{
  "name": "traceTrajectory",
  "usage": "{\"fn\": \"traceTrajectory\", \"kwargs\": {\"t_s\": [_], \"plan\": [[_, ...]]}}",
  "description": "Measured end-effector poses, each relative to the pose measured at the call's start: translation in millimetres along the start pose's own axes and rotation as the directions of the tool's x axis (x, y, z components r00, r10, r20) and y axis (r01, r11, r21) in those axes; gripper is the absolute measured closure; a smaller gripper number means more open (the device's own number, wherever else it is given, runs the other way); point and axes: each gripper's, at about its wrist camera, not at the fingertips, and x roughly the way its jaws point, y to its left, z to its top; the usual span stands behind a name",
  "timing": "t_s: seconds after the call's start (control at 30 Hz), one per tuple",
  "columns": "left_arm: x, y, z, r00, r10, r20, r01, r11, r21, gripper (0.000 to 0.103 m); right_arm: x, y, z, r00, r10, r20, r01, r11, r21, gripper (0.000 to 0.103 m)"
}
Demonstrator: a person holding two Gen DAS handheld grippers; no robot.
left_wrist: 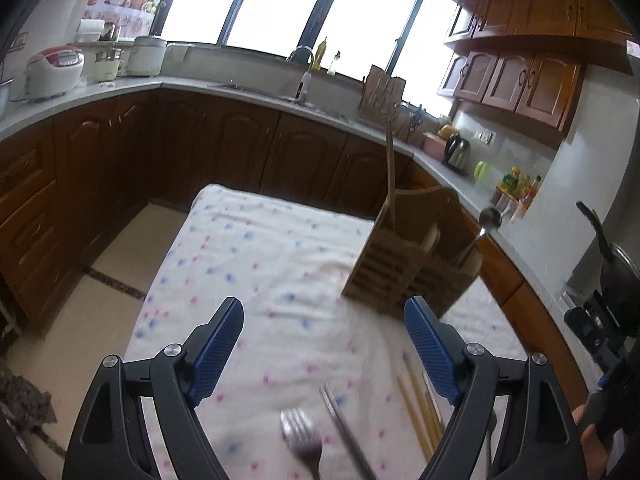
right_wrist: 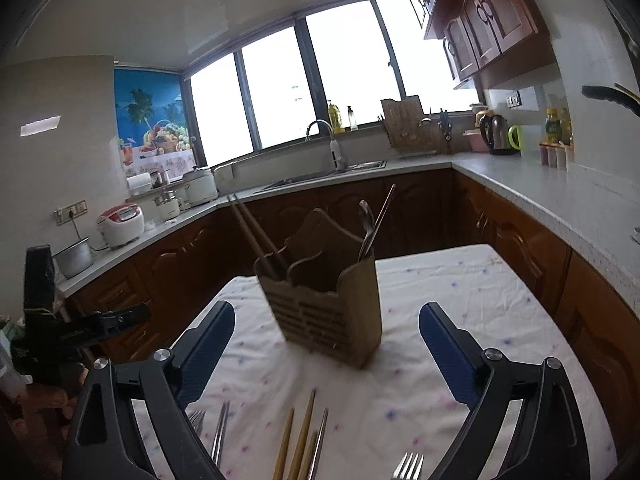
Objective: Organize utensils
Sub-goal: 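Move both grippers back over the remaining utensils, then grasp a metal chopstick with the left gripper while the right gripper grasps another metal chopstick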
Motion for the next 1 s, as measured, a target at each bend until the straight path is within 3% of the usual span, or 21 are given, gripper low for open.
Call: {"fn": "traceTrajectory", "kwargs": {"t_s": [0.53, 0.93, 1.0], "plan": [[-45.6, -6.7, -33.5, 0.994, 0.063, -0.095, -0.057, 0.997, 0.058, 0.020, -23.0, -1.2, -45.7, 0.992, -0.014, -0.125, 0.021, 0.998, 0.057, 0.008], [-31.7, -14.7, -36.1, 0.985, 0.063, -0.158, -0.050, 0.995, 0.085, 0.022, -16.1, 8.9, -55.6, 0.984, -0.013, -0.180, 0.017, 1.000, 0.020, 0.009], [-28.8, -16.1, -35.5, 0.983, 0.062, -0.173, -0.046, 0.995, 0.094, 0.026, -12.2, 8.2, -57.2, 0.981, -0.011, -0.195, 0.015, 1.000, 0.023, 0.010]]}}
